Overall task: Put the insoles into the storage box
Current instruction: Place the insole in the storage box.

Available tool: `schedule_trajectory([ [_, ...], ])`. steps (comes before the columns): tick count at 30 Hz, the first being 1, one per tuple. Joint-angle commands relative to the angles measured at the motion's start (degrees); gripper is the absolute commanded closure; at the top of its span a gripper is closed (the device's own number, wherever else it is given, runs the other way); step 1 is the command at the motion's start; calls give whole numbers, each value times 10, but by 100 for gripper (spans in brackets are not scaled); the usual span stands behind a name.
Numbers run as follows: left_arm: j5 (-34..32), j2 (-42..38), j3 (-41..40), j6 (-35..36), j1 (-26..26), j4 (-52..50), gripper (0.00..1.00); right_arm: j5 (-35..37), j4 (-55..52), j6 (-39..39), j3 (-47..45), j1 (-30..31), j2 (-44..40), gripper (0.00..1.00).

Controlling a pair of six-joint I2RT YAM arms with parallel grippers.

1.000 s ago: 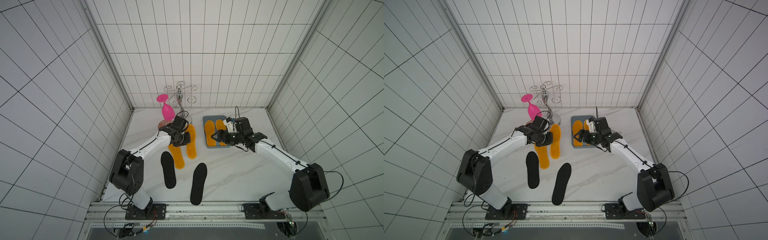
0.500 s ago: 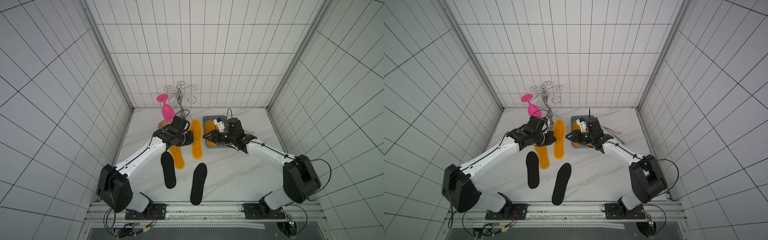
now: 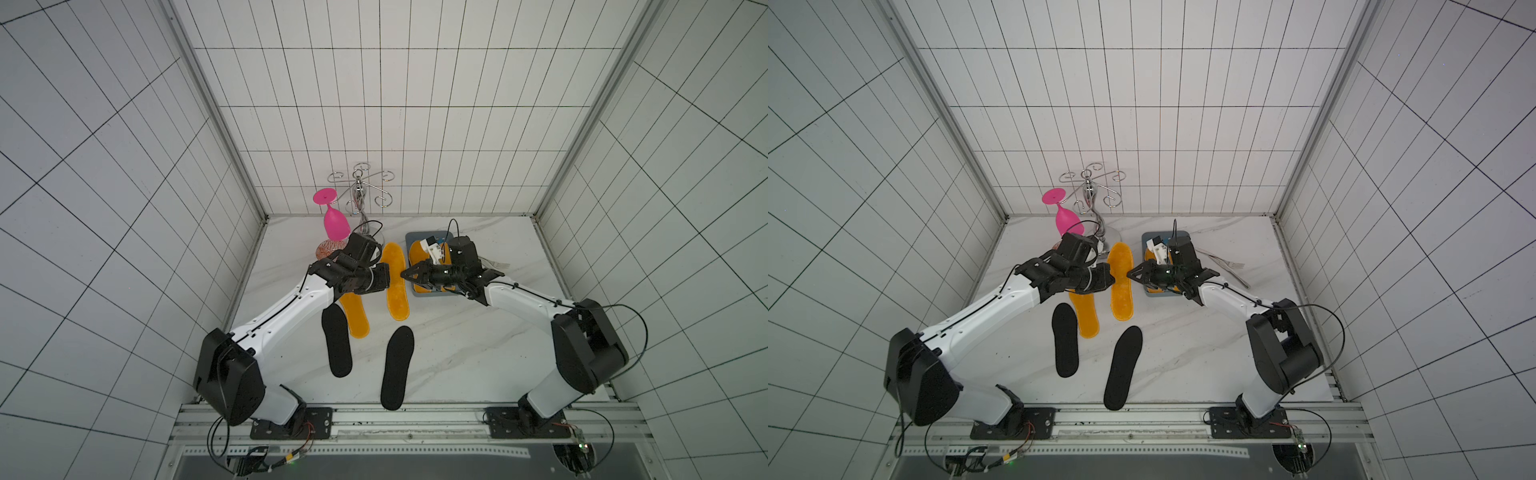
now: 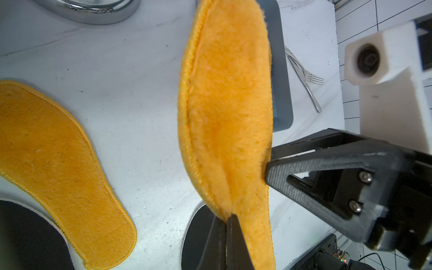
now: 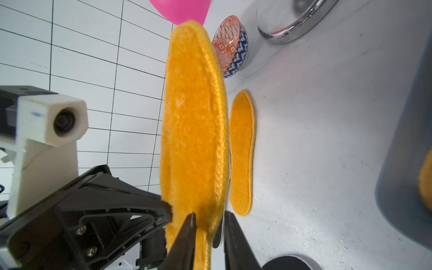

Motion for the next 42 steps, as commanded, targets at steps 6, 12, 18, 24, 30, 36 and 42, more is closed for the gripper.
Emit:
schedule_trajectory([
  [6, 13, 0, -1, 4, -2, 26, 100, -31, 63, 41, -29, 6, -21, 73],
  [12, 15, -2, 2, 6, -3, 26, 100, -37, 57, 40, -23, 5, -23, 97],
  [18, 4, -17, 2, 13, 8, 15, 60, -34, 16, 14, -8, -5, -28, 100],
  [24, 4, -48, -8, 34, 23, 44, 18, -44, -9, -15, 10, -47, -21, 100],
  [30, 24, -69, -44, 29, 44, 119, 5, -47, -81, -66, 57, -99, 21, 100],
  [36, 46, -61, -41, 34, 65, 132, 4, -44, -130, -124, 131, -156, 107, 100],
  [42, 62, -41, -37, 36, 83, 137, 3, -36, -183, -182, 236, -192, 208, 100],
])
